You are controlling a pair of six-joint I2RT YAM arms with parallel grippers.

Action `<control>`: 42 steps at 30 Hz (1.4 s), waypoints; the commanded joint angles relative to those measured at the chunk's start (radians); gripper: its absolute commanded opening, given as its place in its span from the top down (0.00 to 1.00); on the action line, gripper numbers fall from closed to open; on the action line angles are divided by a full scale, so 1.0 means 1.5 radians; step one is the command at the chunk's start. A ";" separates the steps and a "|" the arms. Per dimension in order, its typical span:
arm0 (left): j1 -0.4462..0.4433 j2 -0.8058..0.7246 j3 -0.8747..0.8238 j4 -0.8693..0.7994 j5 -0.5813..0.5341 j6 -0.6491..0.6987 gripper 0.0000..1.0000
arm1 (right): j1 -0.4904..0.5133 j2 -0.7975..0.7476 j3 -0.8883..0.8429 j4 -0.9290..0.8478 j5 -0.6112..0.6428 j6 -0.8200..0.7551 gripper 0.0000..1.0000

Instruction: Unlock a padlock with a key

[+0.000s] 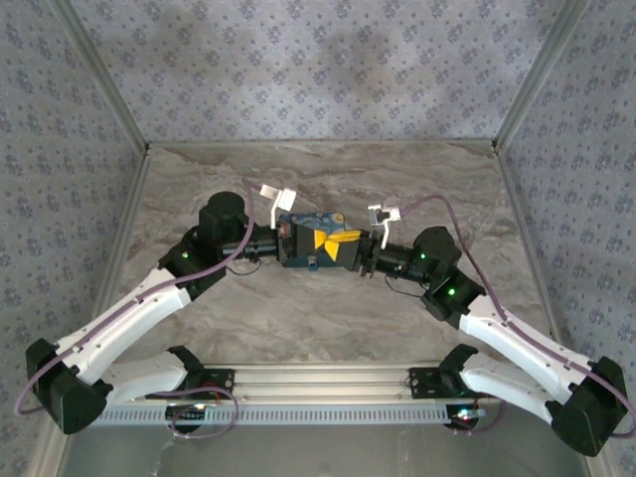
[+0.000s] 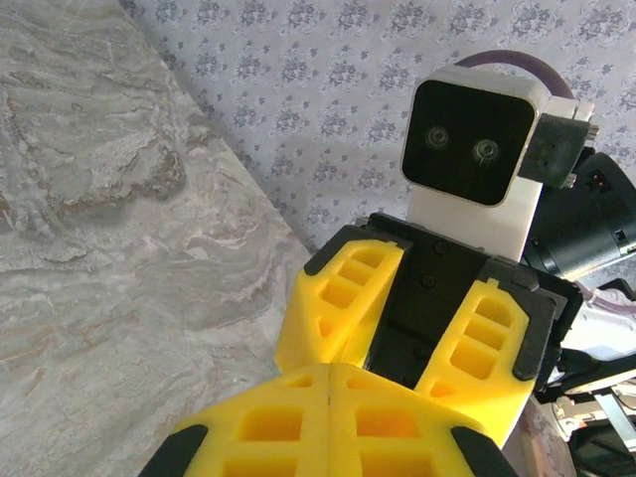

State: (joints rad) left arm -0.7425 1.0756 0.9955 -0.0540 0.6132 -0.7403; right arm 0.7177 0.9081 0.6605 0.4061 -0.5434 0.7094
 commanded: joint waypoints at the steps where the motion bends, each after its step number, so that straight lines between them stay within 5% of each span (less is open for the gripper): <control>1: -0.004 -0.001 0.030 0.002 0.007 0.020 1.00 | 0.002 0.001 0.026 -0.004 -0.014 -0.012 0.71; 15: -0.004 -0.007 0.035 -0.009 0.007 0.031 1.00 | -0.006 -0.012 0.022 -0.020 -0.021 -0.022 1.00; 35: -0.008 0.004 0.036 -0.003 0.007 0.033 1.00 | -0.003 -0.017 0.014 -0.024 -0.016 -0.021 1.00; 38: -0.008 -0.005 0.034 -0.020 -0.018 0.035 0.63 | -0.010 -0.029 0.015 -0.041 -0.008 -0.029 1.00; 42: -0.002 -0.031 0.016 -0.035 -0.054 0.039 0.46 | -0.031 -0.044 0.020 -0.095 0.006 -0.045 1.00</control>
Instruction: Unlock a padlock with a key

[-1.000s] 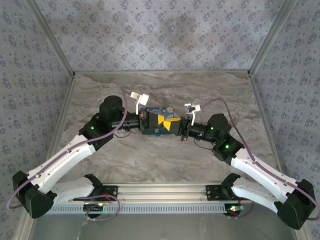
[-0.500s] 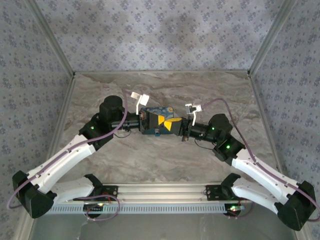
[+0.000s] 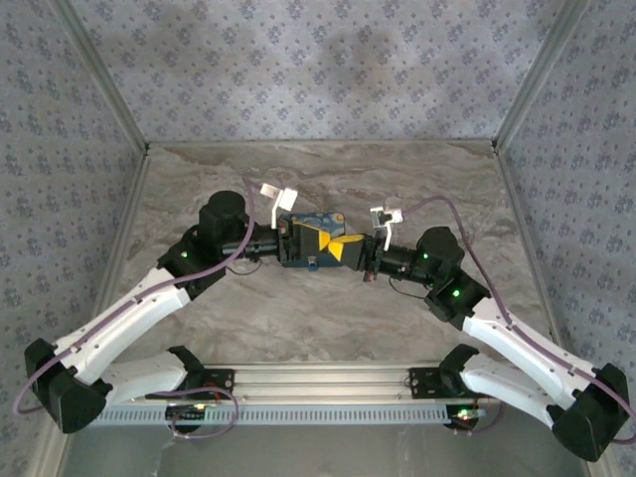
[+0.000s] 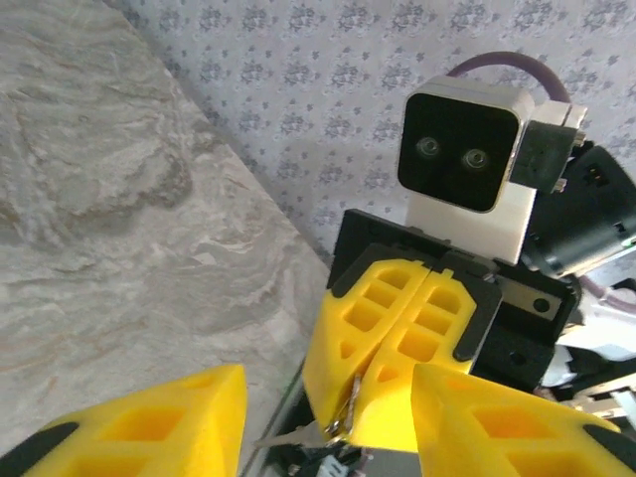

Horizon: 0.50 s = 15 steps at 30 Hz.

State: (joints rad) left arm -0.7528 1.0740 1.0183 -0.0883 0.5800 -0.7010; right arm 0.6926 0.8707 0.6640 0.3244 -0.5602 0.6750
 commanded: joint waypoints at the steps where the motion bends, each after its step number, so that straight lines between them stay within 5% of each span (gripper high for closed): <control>1: 0.007 -0.036 -0.007 -0.017 -0.042 0.013 0.43 | -0.021 -0.019 0.017 -0.049 0.019 -0.023 1.00; 8: 0.042 -0.063 -0.070 -0.119 -0.195 0.012 0.23 | -0.062 -0.037 0.023 -0.170 0.074 -0.072 1.00; 15: 0.127 -0.001 -0.130 -0.107 -0.267 -0.002 0.17 | -0.065 -0.054 -0.005 -0.242 0.155 -0.100 1.00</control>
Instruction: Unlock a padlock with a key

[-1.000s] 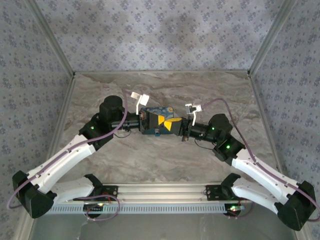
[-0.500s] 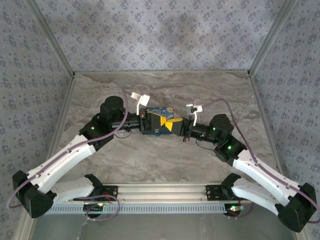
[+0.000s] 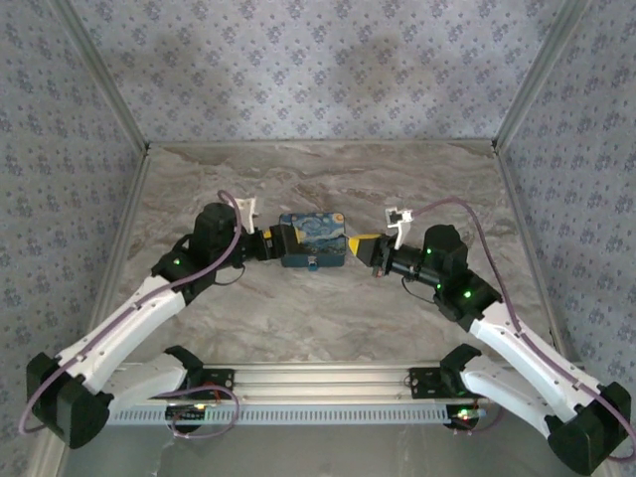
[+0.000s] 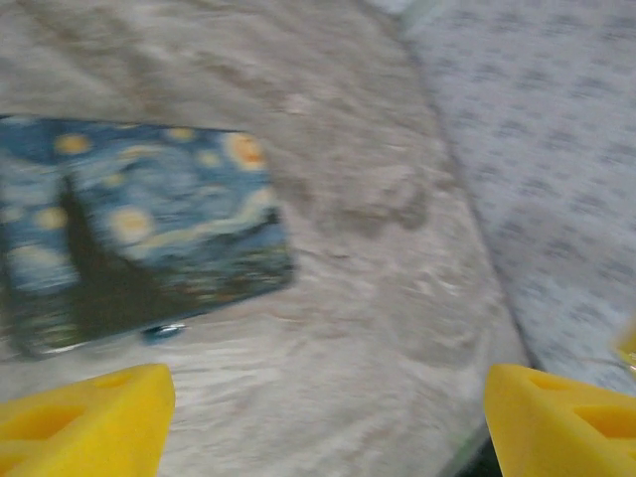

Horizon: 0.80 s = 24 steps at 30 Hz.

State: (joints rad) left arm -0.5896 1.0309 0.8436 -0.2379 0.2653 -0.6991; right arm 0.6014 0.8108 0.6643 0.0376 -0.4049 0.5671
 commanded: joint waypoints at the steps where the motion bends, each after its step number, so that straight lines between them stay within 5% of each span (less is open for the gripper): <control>1: 0.024 0.043 -0.014 -0.003 -0.067 0.000 0.17 | -0.004 -0.016 -0.010 -0.058 0.059 -0.033 1.00; 13: 0.098 0.330 0.105 0.059 -0.105 0.028 0.14 | -0.005 -0.062 -0.053 -0.095 0.098 -0.033 1.00; 24: 0.116 0.560 0.295 0.050 0.021 0.023 0.22 | -0.021 -0.116 -0.061 -0.151 0.109 -0.044 1.00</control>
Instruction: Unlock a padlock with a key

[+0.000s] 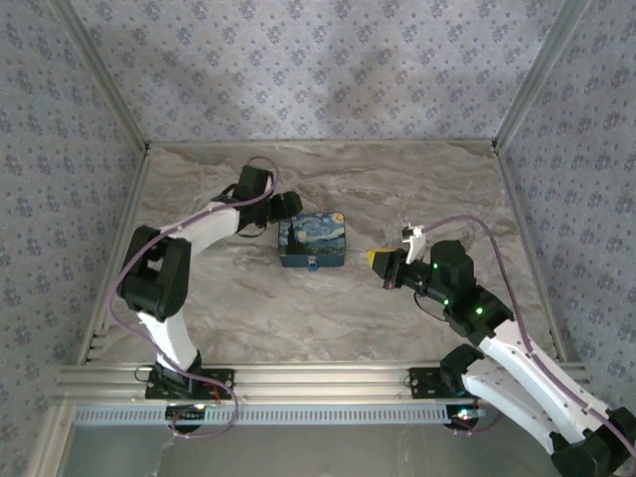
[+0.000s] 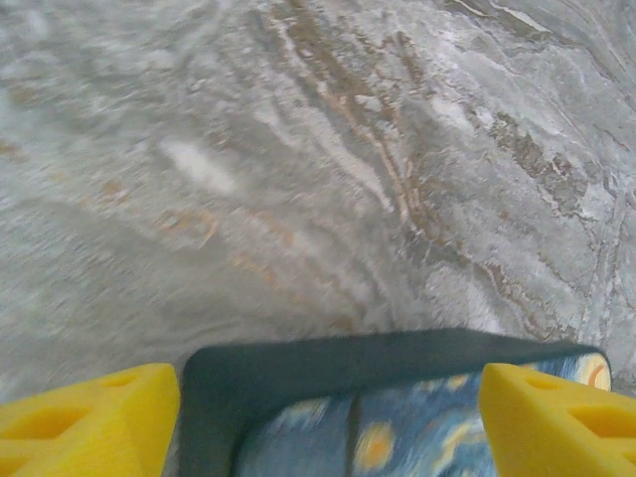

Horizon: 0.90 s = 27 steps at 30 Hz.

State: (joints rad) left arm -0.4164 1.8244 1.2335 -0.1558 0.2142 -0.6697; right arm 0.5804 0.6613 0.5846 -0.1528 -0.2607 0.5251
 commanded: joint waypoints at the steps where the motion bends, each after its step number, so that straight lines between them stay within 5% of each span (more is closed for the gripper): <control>1: 0.000 0.041 0.039 0.000 0.067 -0.002 0.23 | -0.009 -0.019 -0.008 -0.027 0.012 -0.016 1.00; 12: -0.052 0.104 0.095 0.034 0.182 0.035 0.25 | -0.037 0.007 -0.030 -0.014 -0.005 -0.024 1.00; 16: -0.058 0.099 0.098 0.027 0.171 0.039 0.24 | -0.044 0.041 -0.025 -0.015 0.001 -0.031 1.00; 25: -0.038 -0.067 -0.026 0.046 0.102 0.039 0.19 | -0.087 0.123 0.005 -0.038 0.037 -0.037 1.00; 27: -0.039 -0.118 -0.071 0.057 0.096 0.037 0.11 | -0.103 0.148 0.012 -0.037 0.042 -0.038 1.00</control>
State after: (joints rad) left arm -0.4709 1.7710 1.1797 -0.1074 0.3870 -0.6289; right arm 0.4496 0.8547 0.5606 -0.1959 -0.2298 0.4854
